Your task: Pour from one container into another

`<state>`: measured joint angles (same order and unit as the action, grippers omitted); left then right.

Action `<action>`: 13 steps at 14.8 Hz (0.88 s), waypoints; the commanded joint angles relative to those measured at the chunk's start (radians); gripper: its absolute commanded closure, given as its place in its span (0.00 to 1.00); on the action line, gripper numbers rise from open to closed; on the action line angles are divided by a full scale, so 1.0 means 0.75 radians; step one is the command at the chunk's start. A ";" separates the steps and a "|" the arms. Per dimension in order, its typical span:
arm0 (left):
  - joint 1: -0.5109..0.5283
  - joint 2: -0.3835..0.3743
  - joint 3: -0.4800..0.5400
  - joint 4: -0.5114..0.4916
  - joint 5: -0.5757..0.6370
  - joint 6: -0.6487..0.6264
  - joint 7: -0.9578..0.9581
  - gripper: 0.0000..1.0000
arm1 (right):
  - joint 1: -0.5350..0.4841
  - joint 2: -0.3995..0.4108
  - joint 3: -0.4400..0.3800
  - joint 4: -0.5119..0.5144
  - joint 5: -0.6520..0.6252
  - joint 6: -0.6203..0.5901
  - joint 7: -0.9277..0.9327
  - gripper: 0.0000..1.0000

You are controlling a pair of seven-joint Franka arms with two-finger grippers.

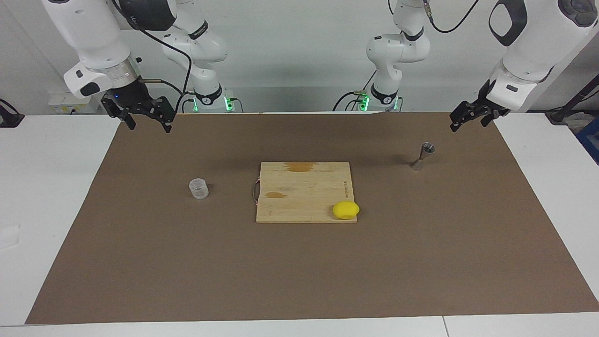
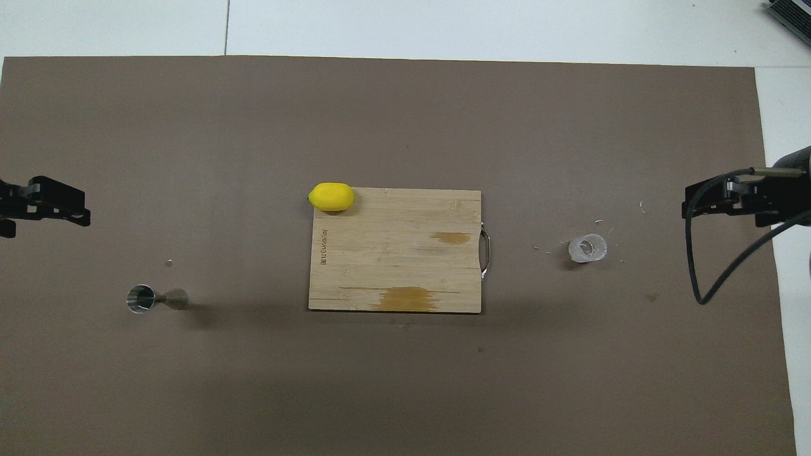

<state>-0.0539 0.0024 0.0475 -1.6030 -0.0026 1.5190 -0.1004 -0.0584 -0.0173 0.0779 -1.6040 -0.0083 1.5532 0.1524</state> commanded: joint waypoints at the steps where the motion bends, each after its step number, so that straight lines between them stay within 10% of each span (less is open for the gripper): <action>1: -0.024 -0.040 0.018 -0.053 -0.013 0.038 -0.007 0.00 | -0.008 0.005 0.005 0.003 0.015 -0.001 -0.007 0.00; 13: -0.028 -0.038 0.006 -0.053 -0.013 0.051 -0.013 0.00 | -0.008 0.005 0.005 0.005 0.015 0.005 -0.005 0.00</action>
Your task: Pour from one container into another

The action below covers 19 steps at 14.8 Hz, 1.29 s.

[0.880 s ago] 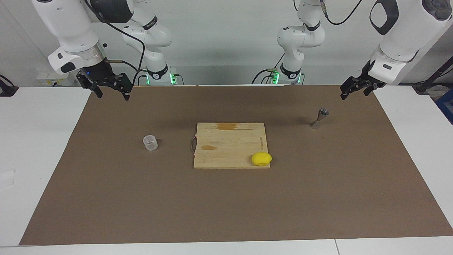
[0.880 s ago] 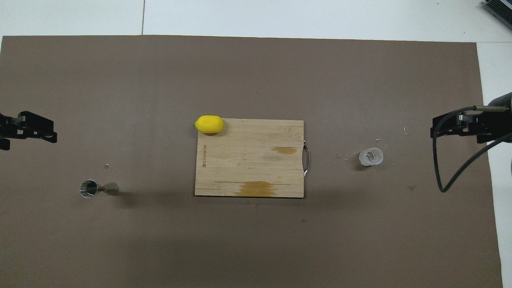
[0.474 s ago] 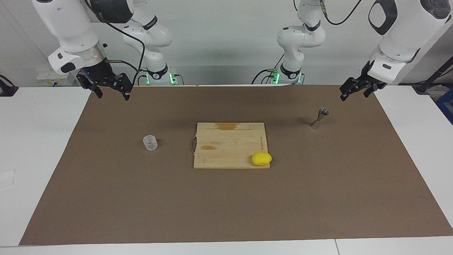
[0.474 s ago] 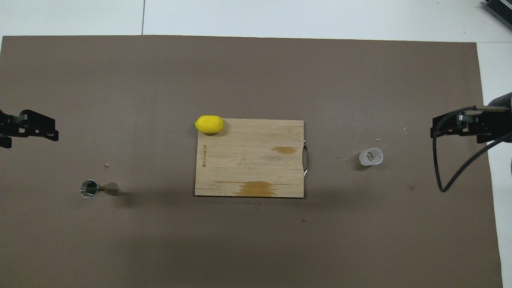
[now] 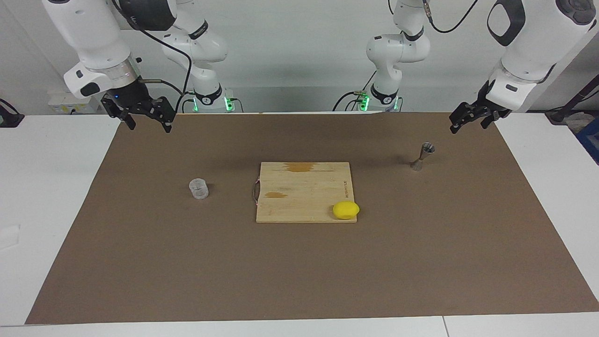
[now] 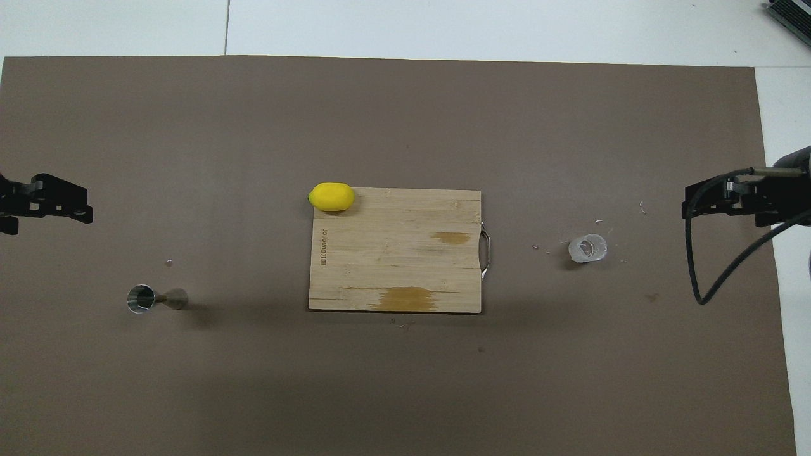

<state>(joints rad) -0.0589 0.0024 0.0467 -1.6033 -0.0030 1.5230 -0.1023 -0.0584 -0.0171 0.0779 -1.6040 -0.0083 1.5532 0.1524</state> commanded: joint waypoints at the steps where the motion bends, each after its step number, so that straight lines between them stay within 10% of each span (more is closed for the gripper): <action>1: -0.032 -0.038 0.005 -0.053 -0.012 0.047 -0.011 0.00 | -0.008 0.004 0.005 0.005 0.015 0.003 -0.005 0.00; 19: -0.167 -0.167 0.001 -0.343 -0.004 0.199 -0.037 0.00 | -0.008 0.004 0.005 0.005 0.015 0.001 -0.007 0.00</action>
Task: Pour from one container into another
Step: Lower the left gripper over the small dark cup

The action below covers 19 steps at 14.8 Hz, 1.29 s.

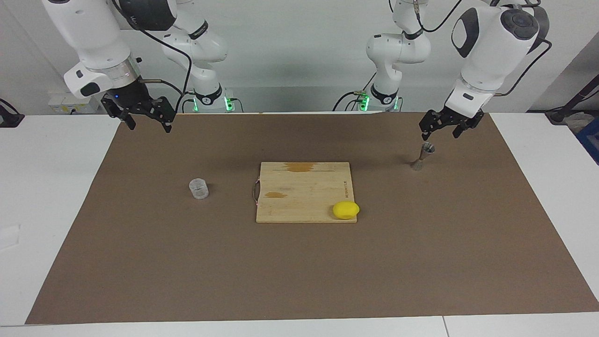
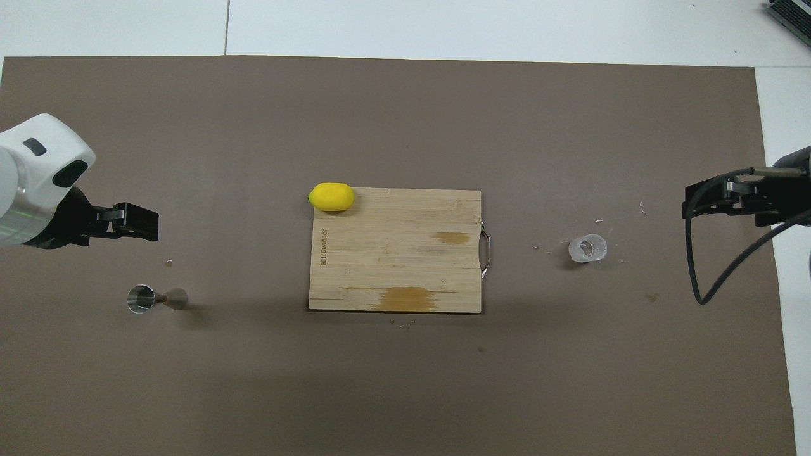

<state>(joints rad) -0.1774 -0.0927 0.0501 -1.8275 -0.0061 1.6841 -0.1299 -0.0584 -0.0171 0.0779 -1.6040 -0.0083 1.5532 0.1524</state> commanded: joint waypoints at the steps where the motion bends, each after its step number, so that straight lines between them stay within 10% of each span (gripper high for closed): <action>1: -0.015 -0.042 -0.003 -0.052 0.000 -0.010 0.009 0.00 | -0.008 0.004 0.005 0.005 0.015 0.001 -0.005 0.00; 6: 0.115 -0.077 0.005 -0.128 -0.222 0.086 0.244 0.00 | -0.008 0.004 0.005 0.005 0.015 0.001 -0.007 0.00; 19: 0.717 0.203 0.015 -0.116 -0.678 0.074 2.336 0.00 | -0.008 0.004 0.005 0.005 0.015 0.001 -0.005 0.00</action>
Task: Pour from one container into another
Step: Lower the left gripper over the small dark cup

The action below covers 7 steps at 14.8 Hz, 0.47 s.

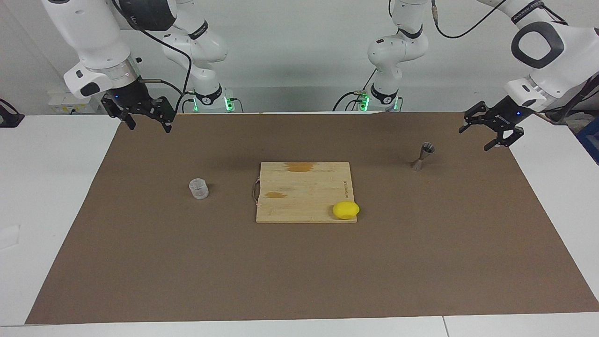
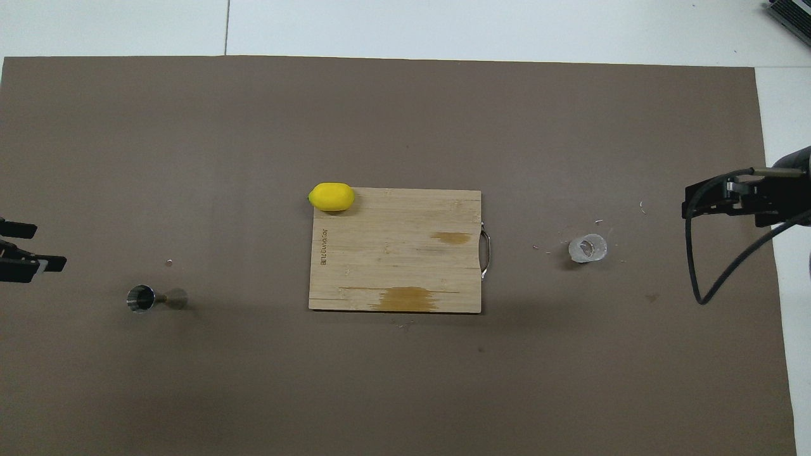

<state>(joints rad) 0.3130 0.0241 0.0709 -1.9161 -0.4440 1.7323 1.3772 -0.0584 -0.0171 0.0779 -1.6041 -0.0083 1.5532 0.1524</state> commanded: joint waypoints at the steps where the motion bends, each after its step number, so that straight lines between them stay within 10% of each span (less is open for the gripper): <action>1: 0.102 0.082 -0.013 0.008 -0.126 -0.011 0.423 0.00 | -0.008 0.004 0.005 0.005 0.015 0.001 -0.005 0.00; 7: 0.264 0.364 -0.013 0.080 -0.330 -0.203 1.088 0.00 | -0.008 0.004 0.005 0.005 0.015 0.001 -0.005 0.00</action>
<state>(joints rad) 0.4784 0.2319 0.0702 -1.9111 -0.6608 1.6348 2.0805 -0.0584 -0.0171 0.0779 -1.6041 -0.0083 1.5532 0.1524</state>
